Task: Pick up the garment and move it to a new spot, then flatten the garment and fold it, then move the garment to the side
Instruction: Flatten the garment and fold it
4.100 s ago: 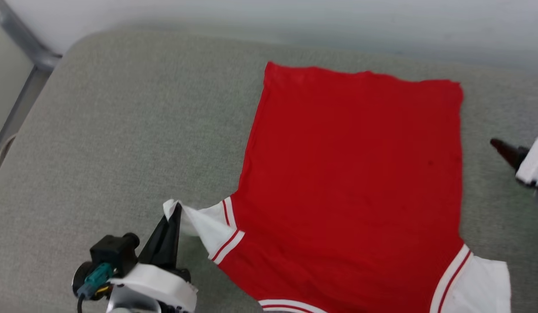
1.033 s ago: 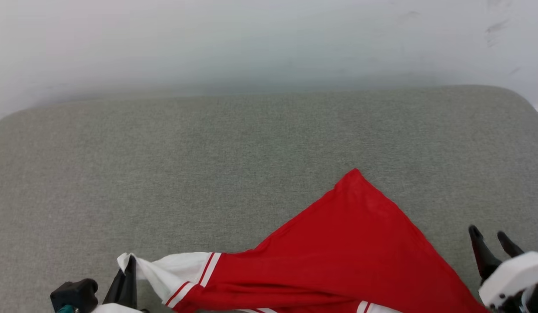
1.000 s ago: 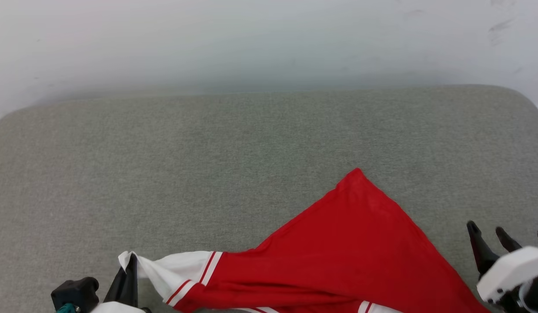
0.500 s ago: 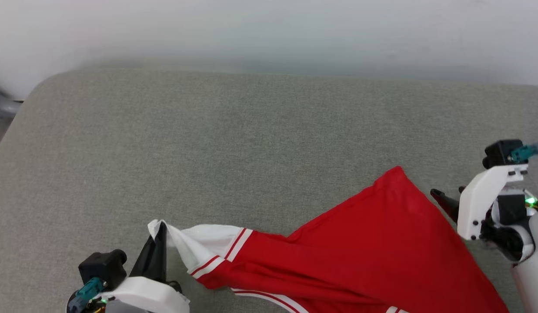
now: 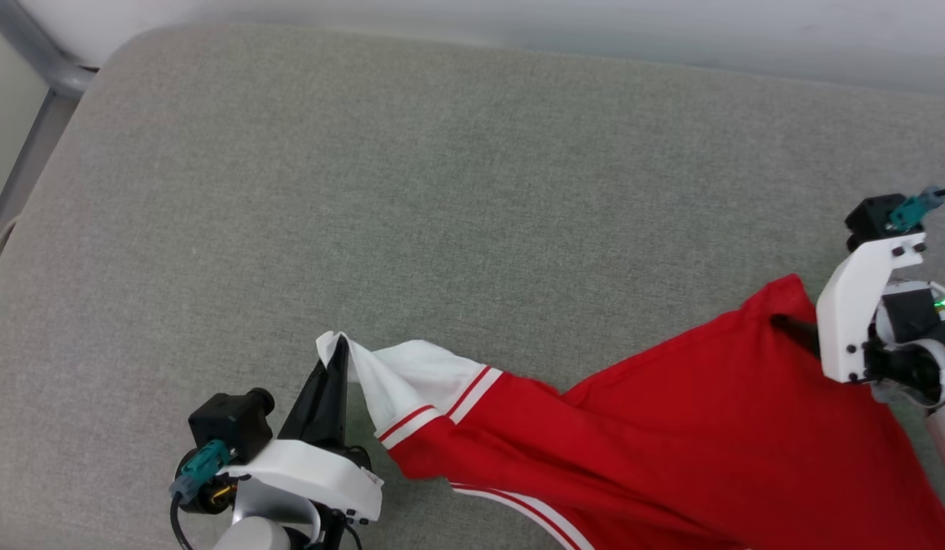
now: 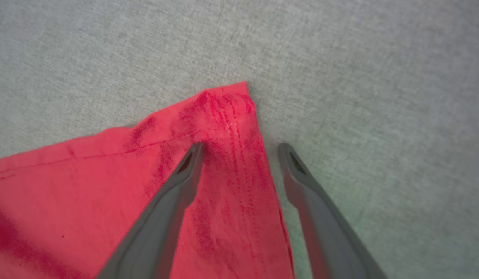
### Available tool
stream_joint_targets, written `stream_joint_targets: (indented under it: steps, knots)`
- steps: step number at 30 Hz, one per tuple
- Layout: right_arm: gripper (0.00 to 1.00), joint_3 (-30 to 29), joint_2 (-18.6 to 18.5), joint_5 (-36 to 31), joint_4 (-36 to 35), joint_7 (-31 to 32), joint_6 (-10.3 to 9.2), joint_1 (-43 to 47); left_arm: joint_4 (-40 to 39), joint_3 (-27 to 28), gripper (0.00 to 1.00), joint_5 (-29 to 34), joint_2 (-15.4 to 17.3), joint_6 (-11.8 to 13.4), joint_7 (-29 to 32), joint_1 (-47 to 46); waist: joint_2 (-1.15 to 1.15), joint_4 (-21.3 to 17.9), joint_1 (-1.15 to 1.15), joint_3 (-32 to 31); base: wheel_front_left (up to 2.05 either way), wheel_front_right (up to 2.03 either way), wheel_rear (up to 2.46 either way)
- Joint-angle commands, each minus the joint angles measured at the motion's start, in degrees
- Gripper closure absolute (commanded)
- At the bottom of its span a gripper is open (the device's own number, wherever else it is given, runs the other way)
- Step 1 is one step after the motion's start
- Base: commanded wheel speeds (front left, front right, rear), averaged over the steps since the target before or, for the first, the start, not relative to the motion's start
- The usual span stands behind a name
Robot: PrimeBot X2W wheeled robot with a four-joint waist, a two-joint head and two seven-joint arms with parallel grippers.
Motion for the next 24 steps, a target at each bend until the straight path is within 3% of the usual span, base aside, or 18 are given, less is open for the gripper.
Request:
stream_joint_targets:
  steps: [1, 6, 7, 8, 9, 18, 24]
  knots:
    - [0.00, 0.69, -0.49, 0.39, 0.73, 0.18, -0.03, -0.27, 0.21, 0.16, 1.00, 0.13, -0.21, -0.36, -0.32, -0.67, 0.00, 0.94, -0.01, 1.14, 0.00, 0.00, 0.00]
    - [0.00, 4.37, 0.02, 4.75, 4.28, 4.60, -0.01, 2.50, 1.79, 0.30, 1.00, 0.33, -0.91, -1.28, -0.90, -1.16, 0.00, 1.20, -0.01, 1.86, 0.00, 0.00, 0.00]
    - [0.12, 4.99, 0.09, 5.81, 4.55, 5.57, 0.01, 2.79, 2.01, 0.40, 1.00, 0.37, -0.93, -1.38, -1.03, -1.22, 0.00, 1.14, -0.01, 1.89, 0.00, 0.00, 0.00]
    - [0.88, 5.57, 0.01, 6.55, 4.65, 6.30, 0.07, 2.90, 2.16, 0.49, 1.00, 0.40, -0.90, -1.62, -1.12, -1.29, 0.00, 1.06, -0.01, 1.92, 0.00, 0.00, 0.00]
    - [1.00, 5.94, -0.01, 7.54, 4.70, 6.77, 0.07, 2.93, 2.37, 0.57, 1.00, 0.47, -0.86, -1.78, -1.17, -1.35, 0.00, 0.96, -0.01, 1.88, 0.00, 0.00, 0.00]
    - [1.00, 6.22, -3.33, 9.18, 2.11, -0.55, -0.05, -2.70, 2.94, 2.02, 1.00, 1.59, 1.87, -1.98, -1.30, -0.97, 0.00, -1.13, -0.01, -1.63, 0.00, 0.00, 0.00]
    - [1.00, 4.87, -3.01, 8.57, 2.50, -6.05, -0.04, -4.93, 0.87, 3.81, 1.00, 2.12, 5.20, -1.77, -0.12, -3.75, 0.00, -3.62, -0.01, -5.03, 0.00, 0.00, 0.00]
